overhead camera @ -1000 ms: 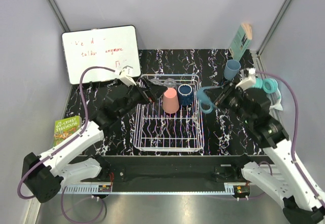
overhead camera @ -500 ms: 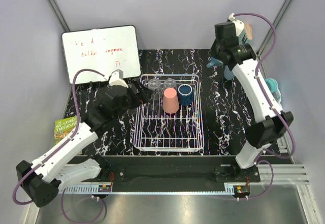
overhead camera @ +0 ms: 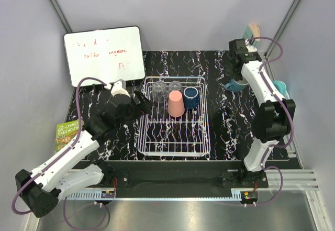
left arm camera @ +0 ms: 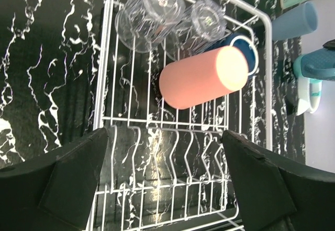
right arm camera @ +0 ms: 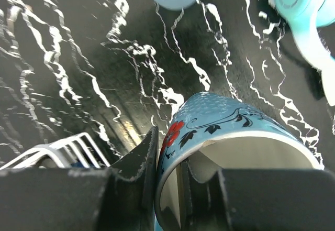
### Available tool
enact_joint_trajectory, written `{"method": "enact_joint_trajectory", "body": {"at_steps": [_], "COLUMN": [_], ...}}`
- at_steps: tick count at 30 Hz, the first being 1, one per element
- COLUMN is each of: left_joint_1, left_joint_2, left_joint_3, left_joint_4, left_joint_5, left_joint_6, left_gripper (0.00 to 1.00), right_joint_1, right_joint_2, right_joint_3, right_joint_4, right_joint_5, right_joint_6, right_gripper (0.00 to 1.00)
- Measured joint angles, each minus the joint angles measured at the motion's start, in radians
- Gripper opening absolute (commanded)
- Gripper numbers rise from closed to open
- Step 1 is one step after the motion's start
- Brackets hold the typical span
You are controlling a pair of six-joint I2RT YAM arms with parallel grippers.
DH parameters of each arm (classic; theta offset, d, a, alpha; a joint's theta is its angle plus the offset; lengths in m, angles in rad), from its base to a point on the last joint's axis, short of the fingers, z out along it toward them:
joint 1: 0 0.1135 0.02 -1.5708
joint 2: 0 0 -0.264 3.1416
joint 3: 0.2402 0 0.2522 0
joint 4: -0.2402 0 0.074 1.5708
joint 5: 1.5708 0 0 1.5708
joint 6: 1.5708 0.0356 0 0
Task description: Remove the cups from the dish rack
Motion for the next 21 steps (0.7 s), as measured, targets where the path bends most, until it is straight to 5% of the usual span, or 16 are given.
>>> {"method": "enact_joint_trajectory", "body": {"at_steps": [21], "left_joint_1": [0.0], "left_joint_2": [0.019], "left_joint_3": [-0.037], "left_joint_4": [-0.009], "left_joint_5": [0.011], "left_joint_6": [-0.022], "left_gripper": [0.89], "right_joint_1": [-0.082], "right_joint_2": [0.231], "right_joint_3": [-0.031], "right_joint_4": [0.109], "right_joint_5": [-0.014], "right_joint_6": [0.026], "right_gripper": [0.0]}}
